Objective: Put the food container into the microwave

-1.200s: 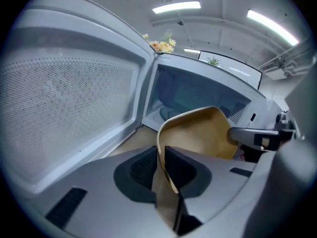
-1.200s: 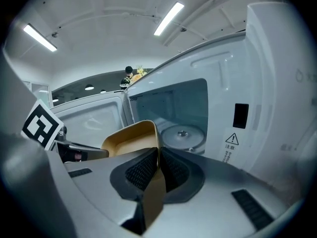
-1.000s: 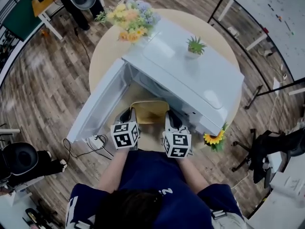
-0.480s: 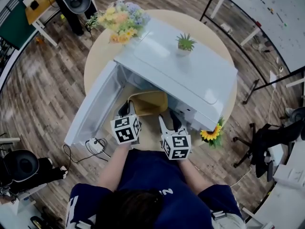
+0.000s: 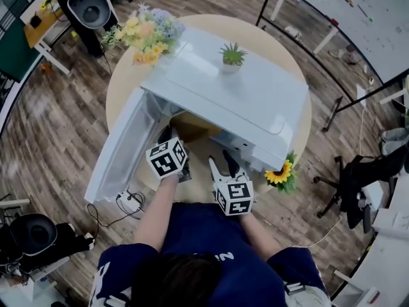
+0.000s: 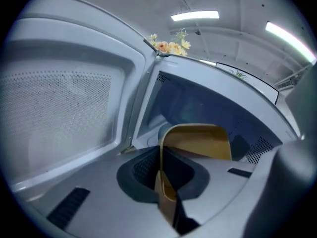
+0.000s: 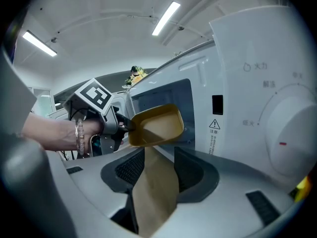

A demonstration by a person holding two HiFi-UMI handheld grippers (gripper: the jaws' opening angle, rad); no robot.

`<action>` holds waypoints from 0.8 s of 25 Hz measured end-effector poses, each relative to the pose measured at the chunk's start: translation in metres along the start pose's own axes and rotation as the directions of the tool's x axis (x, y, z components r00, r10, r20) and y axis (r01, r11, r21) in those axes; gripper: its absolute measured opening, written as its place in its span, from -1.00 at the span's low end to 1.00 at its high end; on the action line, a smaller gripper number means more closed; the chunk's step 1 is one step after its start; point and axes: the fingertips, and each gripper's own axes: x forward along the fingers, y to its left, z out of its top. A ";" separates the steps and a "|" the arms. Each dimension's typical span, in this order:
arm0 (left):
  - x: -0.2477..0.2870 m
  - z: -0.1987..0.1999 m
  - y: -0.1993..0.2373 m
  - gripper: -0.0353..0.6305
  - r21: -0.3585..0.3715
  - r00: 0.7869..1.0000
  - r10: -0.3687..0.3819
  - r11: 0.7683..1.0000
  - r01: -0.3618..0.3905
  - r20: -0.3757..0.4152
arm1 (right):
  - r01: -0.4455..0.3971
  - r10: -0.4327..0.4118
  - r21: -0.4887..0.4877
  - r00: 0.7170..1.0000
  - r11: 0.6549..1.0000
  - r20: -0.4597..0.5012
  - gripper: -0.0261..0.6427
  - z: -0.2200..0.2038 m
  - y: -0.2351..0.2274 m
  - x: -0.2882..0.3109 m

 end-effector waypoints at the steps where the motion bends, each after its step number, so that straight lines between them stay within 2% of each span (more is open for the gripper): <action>1: 0.003 -0.001 -0.002 -0.84 -0.011 1.000 0.000 1.000 0.000 -0.005 | 0.001 -0.001 0.001 1.000 1.000 -0.001 -0.33 0.000 0.000 0.000; 13: 0.034 -0.004 -0.011 -0.84 -0.095 0.999 0.034 0.995 -0.038 -0.035 | -0.014 0.014 -0.005 1.000 1.000 -0.026 -0.33 -0.004 0.000 0.005; 20: 0.047 0.002 -0.029 -0.83 -0.101 0.999 -0.038 0.994 0.036 -0.015 | -0.012 0.012 -0.001 0.999 1.000 -0.038 -0.33 -0.006 0.001 0.009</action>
